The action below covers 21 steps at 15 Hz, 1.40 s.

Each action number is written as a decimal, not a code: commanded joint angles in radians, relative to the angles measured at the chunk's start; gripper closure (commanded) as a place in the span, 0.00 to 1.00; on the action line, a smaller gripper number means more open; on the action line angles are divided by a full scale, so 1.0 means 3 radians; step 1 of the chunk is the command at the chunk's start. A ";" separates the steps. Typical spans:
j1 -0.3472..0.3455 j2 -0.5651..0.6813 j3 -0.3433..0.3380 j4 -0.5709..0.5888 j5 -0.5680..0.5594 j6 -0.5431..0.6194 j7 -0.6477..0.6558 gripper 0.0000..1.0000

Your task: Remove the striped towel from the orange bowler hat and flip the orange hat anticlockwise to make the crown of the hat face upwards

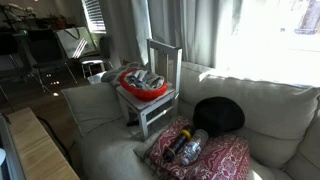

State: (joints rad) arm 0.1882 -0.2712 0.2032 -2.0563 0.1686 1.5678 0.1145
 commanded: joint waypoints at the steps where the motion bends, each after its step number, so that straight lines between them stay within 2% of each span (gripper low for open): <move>1: -0.0008 0.0003 0.0008 0.0010 0.0001 -0.0009 0.0001 0.00; 4: -0.0008 0.0004 0.0008 0.0010 0.0001 -0.0009 0.0001 0.00; 6: -0.0050 0.0158 -0.0066 -0.0005 0.0068 0.0103 -0.0112 0.00; 8: -0.0122 0.0308 -0.0151 -0.0094 0.0050 0.0499 -0.0245 0.00; 12: -0.0262 0.0671 -0.0356 -0.0300 0.0110 0.1708 -0.0638 0.00; 14: -0.0341 0.0890 -0.0422 -0.0423 -0.0012 0.2240 -0.0630 0.00; 17: -0.0394 0.1258 -0.0462 -0.0557 0.0217 0.2838 -0.0715 0.00; 19: -0.0397 0.1502 -0.0421 -0.0615 0.0290 0.3149 -0.0700 0.00; 20: -0.0415 0.1308 -0.0439 -0.0569 0.0156 0.2906 -0.0638 0.00; 21: -0.0419 0.1414 -0.0425 -0.0593 0.0174 0.3023 -0.0636 0.00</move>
State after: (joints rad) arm 0.0707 0.1542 0.0677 -2.2353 0.2237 2.4774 -0.0790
